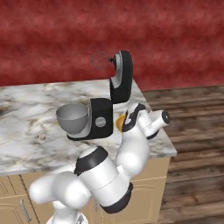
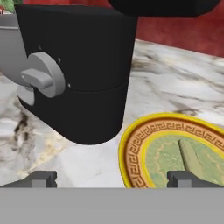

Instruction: Add butter and sugar cubes to the stand mixer bowl and then turn on the stand mixer to begin making frosting.

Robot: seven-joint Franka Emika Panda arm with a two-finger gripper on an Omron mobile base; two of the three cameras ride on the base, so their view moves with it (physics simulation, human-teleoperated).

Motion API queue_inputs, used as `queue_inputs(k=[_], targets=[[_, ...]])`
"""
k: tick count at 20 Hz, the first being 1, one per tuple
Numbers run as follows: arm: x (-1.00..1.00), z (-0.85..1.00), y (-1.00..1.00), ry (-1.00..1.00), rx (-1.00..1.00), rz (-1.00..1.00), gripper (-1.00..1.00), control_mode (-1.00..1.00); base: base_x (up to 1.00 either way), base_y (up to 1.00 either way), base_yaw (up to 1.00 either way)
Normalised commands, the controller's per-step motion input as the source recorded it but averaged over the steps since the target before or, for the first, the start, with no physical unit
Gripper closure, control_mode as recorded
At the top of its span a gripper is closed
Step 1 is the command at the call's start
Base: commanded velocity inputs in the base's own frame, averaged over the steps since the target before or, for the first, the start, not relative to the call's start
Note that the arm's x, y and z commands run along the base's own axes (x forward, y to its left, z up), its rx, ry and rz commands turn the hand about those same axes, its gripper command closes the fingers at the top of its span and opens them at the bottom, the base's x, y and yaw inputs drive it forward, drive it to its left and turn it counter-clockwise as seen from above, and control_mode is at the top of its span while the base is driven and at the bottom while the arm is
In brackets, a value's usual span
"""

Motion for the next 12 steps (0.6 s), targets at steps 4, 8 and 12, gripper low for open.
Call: queue_inputs(k=[4,8,12], targets=[[0.25,-0.11,0.09,0.00,0.00,0.00,-1.00,-1.00,0.00,0.00,0.00],[0.37,-0.01,0.00,0.00,0.00,0.00,-1.00,-1.00,0.00,0.00,0.00],[0.51,-0.15,0.00,0.00,0.00,0.00,-1.00,-1.00,0.00,0.00,0.00]])
